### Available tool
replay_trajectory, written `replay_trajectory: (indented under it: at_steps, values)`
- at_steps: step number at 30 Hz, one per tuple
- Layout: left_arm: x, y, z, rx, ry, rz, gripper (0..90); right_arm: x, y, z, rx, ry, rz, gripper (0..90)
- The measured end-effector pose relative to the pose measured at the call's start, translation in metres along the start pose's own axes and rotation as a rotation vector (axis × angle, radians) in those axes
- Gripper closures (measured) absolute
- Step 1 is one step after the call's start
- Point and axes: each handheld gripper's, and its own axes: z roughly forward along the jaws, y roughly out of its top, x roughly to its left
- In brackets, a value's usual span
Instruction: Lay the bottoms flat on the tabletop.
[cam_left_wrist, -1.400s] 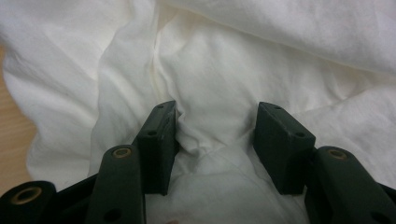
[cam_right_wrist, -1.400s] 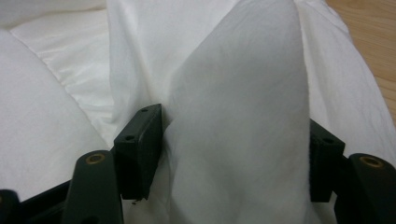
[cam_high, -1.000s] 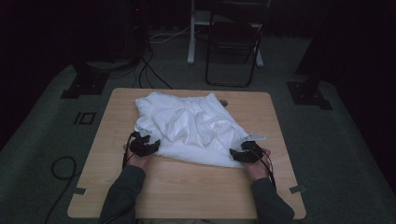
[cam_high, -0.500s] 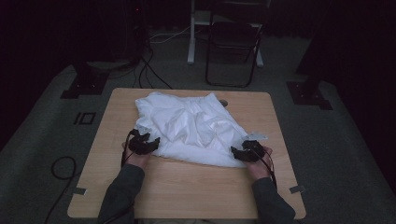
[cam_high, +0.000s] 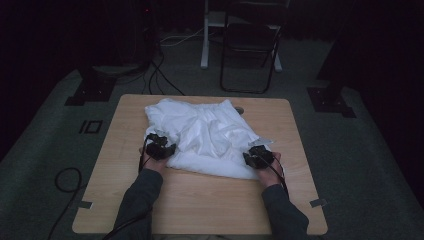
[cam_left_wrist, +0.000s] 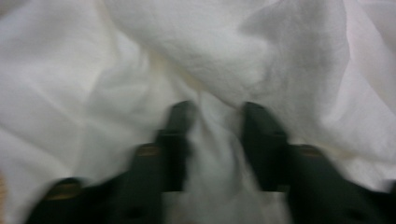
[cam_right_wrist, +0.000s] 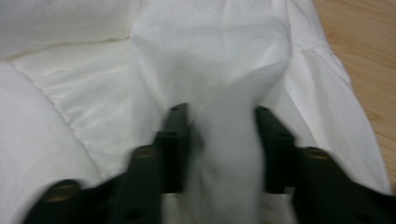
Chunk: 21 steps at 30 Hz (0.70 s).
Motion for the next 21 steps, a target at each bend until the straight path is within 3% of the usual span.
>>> replay_trajectory:
  at_steps: [2,3,11,21]
  values:
    - [0.001,0.0,-0.008,-0.025,-0.016,0.004,84.1,-0.002,-0.001,-0.004,-0.004,-0.002,0.005,78.4]
    - [0.002,0.001,-0.013,-0.039,-0.023,0.006,86.3,-0.004,-0.001,-0.007,-0.007,-0.001,0.008,80.7]
    - [0.003,-0.008,-0.049,-0.11,-0.069,0.036,87.9,-0.011,-0.014,-0.032,-0.051,-0.005,0.024,84.4]
    - [0.004,-0.033,-0.089,-0.167,-0.12,0.022,87.9,-0.022,-0.027,-0.064,-0.083,-0.003,0.057,84.8]
